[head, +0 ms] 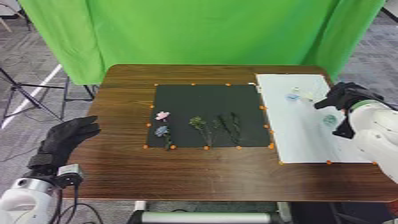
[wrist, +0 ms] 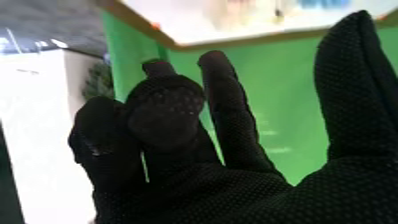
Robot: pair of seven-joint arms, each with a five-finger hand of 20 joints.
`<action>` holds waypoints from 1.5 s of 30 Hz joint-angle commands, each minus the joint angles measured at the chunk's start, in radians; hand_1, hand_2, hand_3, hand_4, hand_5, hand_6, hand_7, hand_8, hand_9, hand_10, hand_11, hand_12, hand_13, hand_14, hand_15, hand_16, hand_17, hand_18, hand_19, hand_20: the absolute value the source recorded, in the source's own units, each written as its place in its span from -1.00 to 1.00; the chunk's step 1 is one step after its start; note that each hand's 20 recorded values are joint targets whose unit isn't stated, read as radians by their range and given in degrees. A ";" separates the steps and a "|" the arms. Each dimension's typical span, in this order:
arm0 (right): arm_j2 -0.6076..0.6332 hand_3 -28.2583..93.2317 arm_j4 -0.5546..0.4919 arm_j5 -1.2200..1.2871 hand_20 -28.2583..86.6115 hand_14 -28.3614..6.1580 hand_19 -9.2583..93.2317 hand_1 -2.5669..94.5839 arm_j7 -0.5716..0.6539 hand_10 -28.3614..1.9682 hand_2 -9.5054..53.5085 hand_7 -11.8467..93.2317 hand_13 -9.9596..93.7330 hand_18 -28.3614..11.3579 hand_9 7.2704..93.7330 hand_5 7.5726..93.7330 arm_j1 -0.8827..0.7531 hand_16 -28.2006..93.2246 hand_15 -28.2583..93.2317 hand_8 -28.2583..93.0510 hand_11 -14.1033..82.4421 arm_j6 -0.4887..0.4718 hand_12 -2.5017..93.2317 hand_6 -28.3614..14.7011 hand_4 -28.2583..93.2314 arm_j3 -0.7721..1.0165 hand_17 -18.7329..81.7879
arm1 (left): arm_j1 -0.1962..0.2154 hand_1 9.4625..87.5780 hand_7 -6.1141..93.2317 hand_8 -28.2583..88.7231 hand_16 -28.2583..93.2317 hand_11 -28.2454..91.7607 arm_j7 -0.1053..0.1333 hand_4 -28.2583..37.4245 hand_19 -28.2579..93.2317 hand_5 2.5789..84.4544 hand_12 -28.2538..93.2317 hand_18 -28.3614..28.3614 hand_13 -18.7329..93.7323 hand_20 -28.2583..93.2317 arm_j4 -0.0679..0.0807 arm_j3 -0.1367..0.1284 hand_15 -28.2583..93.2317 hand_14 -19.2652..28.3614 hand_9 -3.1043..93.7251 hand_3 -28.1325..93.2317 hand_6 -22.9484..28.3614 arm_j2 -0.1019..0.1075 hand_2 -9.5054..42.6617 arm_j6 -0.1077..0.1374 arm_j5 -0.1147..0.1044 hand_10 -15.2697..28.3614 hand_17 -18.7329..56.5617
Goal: Arrange flowers
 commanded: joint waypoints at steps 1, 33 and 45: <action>0.005 0.41 -0.013 -0.011 0.50 0.32 1.00 -0.44 0.017 -0.46 -1.00 -0.69 0.76 -0.51 -0.05 -0.05 -0.075 -0.02 0.56 -0.62 -0.58 -0.084 -0.55 0.28 -0.69 0.025 0.48 | 0.011 -0.51 -0.51 -0.64 -0.62 -0.18 -0.017 -0.85 -0.37 0.07 -0.37 0.42 0.01 -0.34 -0.007 -0.003 -0.20 0.64 0.04 0.47 0.04 0.002 -0.35 -0.021 0.011 0.44 -0.30; 0.006 0.32 -0.131 0.071 0.64 0.58 1.00 0.40 -0.044 0.17 -1.00 -0.41 0.90 -0.34 0.87 0.63 0.316 -0.02 0.64 -0.36 -0.54 0.301 -0.06 0.29 -0.72 -0.310 0.65 | 0.000 -0.51 -0.52 -0.64 -0.61 -0.18 -0.004 -0.86 -0.37 0.08 -0.37 0.43 0.01 -0.34 -0.003 -0.025 -0.20 0.64 0.04 0.47 0.06 0.009 -0.34 0.007 -0.009 0.45 -0.30; -0.339 0.33 -0.061 0.285 0.65 0.58 1.00 0.39 -0.120 0.12 -1.00 -0.41 0.90 -0.34 0.87 0.64 0.629 -0.01 0.64 -0.35 -0.56 0.219 -0.07 0.29 -0.72 -0.607 0.65 | -0.010 -0.56 -0.52 -0.64 -0.61 -0.18 0.009 -0.92 -0.38 0.08 -0.38 0.41 -0.02 -0.34 0.001 -0.003 -0.23 0.62 0.04 0.46 0.06 0.012 -0.27 0.033 -0.016 0.44 -0.30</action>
